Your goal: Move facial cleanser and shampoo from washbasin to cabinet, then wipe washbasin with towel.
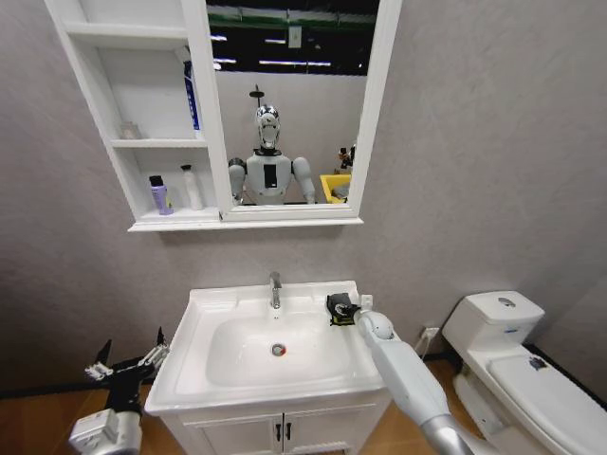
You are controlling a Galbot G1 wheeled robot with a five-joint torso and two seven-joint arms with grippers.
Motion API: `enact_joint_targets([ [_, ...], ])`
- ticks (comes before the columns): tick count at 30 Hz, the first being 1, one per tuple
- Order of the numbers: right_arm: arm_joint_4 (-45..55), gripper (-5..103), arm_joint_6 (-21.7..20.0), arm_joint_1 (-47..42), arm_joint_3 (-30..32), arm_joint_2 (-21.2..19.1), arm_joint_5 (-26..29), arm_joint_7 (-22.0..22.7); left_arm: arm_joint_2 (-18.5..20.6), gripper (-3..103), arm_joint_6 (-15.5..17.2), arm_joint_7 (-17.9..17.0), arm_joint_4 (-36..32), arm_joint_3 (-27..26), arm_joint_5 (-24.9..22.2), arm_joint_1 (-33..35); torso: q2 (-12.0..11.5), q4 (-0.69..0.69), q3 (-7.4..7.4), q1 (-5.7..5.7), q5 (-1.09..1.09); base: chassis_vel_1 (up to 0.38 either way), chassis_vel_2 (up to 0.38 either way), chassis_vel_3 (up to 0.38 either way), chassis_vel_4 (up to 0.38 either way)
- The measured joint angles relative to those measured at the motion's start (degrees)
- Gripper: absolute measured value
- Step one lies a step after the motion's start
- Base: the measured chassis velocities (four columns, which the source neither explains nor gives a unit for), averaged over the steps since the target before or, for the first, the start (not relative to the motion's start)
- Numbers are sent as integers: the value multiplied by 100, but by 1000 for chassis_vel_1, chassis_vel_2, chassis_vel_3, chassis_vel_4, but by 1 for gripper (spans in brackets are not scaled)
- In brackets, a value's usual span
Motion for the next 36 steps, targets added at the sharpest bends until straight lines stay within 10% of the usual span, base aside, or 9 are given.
enact_joint_targets([
  [21, 1015, 2, -60, -401, -22, -119, 291, 334, 7, 100, -1, -40, -164, 45, 15, 80, 0, -1, 0, 0, -1, 0, 0, 0, 0],
  [29, 2841, 2, -572, -1211, -662, -65, 1204, 1810, -6, 100, -1, -62, -166, 167, 82, 71, 0, 1, -1, 0, 0, 0, 0, 0, 0],
  [36, 2805, 2, -731, -1618, -826, 124, 1328, 2243, 23, 100, 1, -71, -223, 168, 78, 141, 0, -1, -1, -1, 0, 0, 0, 0, 0],
])
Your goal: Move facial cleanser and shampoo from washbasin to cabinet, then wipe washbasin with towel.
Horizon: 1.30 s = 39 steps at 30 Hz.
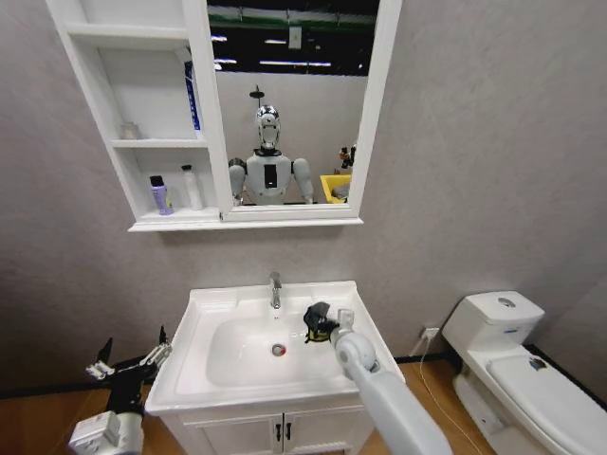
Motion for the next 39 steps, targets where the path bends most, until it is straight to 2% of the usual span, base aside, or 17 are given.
enact_joint_targets([
  [5, -310, 2, -6, -41, 92, -28, -146, -113, 17, 100, 1, -13, -2, -26, -8, -2, 0, 0, 0, 0, 0, 0, 0, 0, 0],
  [11, -691, 2, 58, -80, 227, -36, -524, -469, -26, 100, -1, -25, 13, 112, 43, -34, 0, 1, 0, 0, 1, 0, 0, 0, 0],
  [22, -1463, 2, 374, 163, 188, 293, -1082, -940, -87, 100, -24, -33, 40, 195, 153, -34, -1, 0, 1, 0, 0, 0, 0, 0, 0],
  [39, -2368, 2, 488, 623, -12, 778, -1217, -1246, -105, 100, -30, -34, 76, 195, 209, -15, -1, 0, 1, 1, -1, 0, 0, 0, 0],
])
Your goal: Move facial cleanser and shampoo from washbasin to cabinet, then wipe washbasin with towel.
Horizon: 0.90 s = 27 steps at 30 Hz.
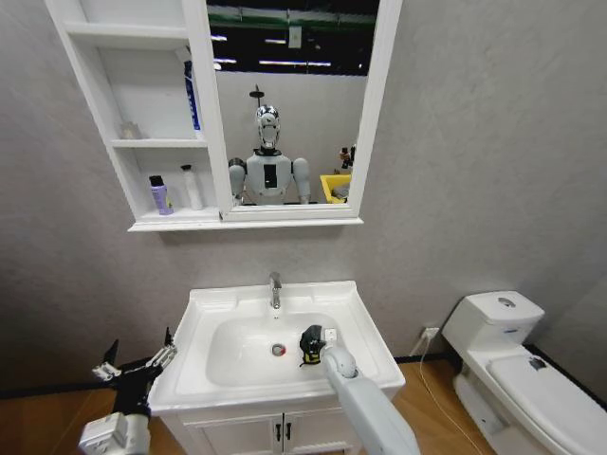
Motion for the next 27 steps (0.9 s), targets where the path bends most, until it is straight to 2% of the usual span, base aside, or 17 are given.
enact_joint_targets([
  [11, -529, 2, 190, 137, -119, 368, -155, -402, -3, 100, 0, -1, 27, 80, 76, 23, 0, 0, 0, 0, 0, 0, 0, 0, 0],
  [21, -1289, 2, 573, 355, 63, 1002, -450, -1048, -55, 100, -5, -7, -120, 22, 113, 134, 0, 3, 0, 0, 1, 0, 0, 0, 0],
  [27, -1533, 2, 746, 400, 115, 1036, -568, -1194, -116, 100, -44, -8, -163, 50, 195, 207, 1, 1, 0, -2, 2, 0, 0, 0, 0],
])
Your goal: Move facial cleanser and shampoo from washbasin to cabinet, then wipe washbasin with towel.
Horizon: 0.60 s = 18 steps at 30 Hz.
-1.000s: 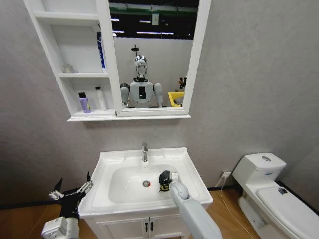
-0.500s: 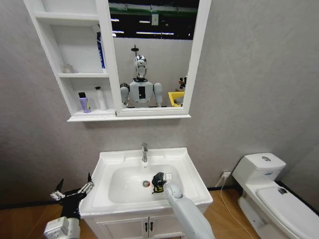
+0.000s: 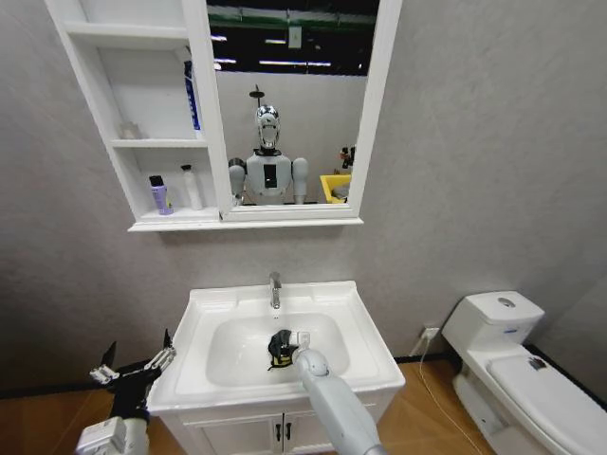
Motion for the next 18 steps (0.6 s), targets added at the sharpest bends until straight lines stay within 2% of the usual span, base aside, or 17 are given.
enact_joint_targets([
  [8, 118, 2, -18, -55, 69, -11, -17, 108, -34, 100, -10, 2, -29, 57, 53, 27, 1, 0, 0, 0, 0, 0, 0, 0, 0],
  [18, 558, 2, -162, -175, 146, -402, -22, 338, -71, 100, -28, 6, 81, 299, 133, -72, 0, -2, 0, 0, -1, 0, 0, 0, 0],
])
